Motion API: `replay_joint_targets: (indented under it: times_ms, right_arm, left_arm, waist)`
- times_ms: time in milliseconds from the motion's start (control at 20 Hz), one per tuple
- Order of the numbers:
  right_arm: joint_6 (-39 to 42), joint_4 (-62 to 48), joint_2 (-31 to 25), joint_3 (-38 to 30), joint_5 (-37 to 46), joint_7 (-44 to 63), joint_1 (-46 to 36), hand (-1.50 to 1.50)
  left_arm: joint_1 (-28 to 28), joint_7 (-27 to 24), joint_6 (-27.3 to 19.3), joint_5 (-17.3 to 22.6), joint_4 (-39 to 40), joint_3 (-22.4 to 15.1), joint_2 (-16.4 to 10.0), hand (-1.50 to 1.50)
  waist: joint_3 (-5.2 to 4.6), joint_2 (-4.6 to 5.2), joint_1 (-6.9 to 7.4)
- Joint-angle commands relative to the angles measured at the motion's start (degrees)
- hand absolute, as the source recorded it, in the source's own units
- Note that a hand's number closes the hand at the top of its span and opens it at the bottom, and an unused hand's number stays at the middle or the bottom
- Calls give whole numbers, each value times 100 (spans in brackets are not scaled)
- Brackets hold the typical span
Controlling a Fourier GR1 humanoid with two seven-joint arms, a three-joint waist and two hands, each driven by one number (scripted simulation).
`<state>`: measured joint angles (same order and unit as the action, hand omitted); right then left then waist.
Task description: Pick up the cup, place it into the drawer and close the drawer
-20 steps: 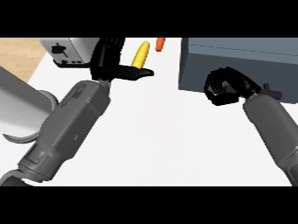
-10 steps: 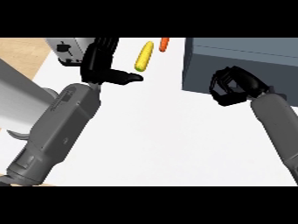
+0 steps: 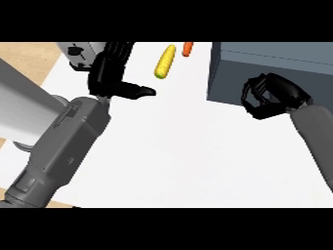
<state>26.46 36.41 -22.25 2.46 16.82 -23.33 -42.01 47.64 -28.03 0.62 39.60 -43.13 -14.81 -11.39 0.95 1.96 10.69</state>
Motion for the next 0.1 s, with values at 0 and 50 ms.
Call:
replay_joint_targets:
  times_ms: [0,50]
  right_arm:
    - [-748,-192,-724,-545,63,367,-919,150]
    - [-723,-171,-699,-537,54,444,-942,150]
  left_arm:
    - [-143,13,146,29,-75,-5,-85,-150]
    - [-113,9,148,20,-96,-10,-83,-150]
  waist:
    - [-76,79,229]
    - [-80,78,230]
